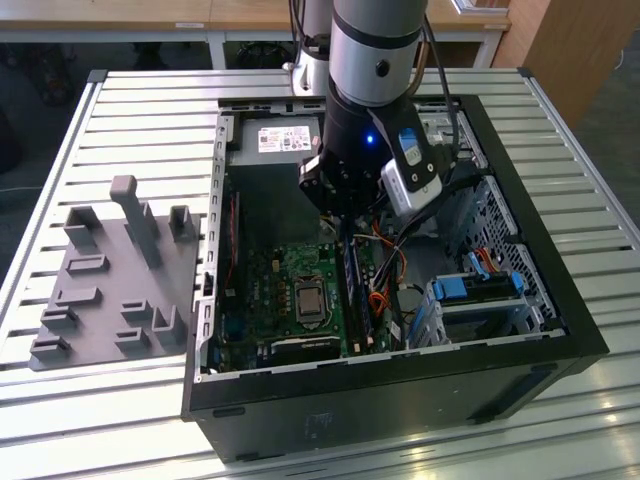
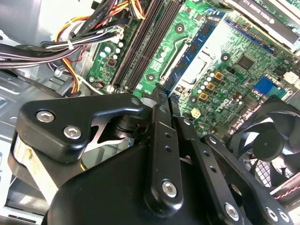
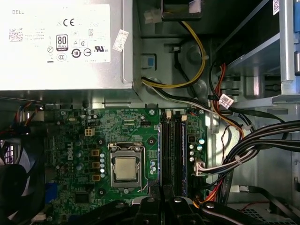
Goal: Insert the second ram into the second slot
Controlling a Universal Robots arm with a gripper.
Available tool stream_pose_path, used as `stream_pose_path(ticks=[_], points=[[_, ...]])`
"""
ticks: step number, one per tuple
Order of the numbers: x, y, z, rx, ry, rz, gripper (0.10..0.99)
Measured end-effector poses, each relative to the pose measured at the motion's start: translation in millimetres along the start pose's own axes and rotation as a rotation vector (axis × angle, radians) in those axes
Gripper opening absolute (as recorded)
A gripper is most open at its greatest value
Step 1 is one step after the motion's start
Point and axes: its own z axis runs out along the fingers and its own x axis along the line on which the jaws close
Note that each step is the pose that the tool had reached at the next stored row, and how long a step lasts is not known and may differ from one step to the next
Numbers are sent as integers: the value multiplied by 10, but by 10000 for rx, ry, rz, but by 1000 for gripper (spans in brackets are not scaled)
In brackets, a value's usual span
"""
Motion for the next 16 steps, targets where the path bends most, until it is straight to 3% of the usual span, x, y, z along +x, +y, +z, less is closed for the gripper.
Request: stream_pose_path(ticks=[16], points=[[-47, -2, 163, -2, 5, -2, 137]])
